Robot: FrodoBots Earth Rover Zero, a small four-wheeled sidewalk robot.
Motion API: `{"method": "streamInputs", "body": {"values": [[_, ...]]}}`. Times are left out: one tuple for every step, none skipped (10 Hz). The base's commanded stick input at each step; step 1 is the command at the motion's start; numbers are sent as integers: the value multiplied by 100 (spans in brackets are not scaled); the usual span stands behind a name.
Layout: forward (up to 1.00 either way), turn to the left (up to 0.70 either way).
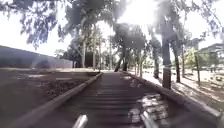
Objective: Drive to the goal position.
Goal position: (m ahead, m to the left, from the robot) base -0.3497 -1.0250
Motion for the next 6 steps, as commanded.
{"method": "streamInputs", "body": {"values": [[100, 0], [100, 0], [100, 0], [100, 0], [100, 0], [100, 0]]}}
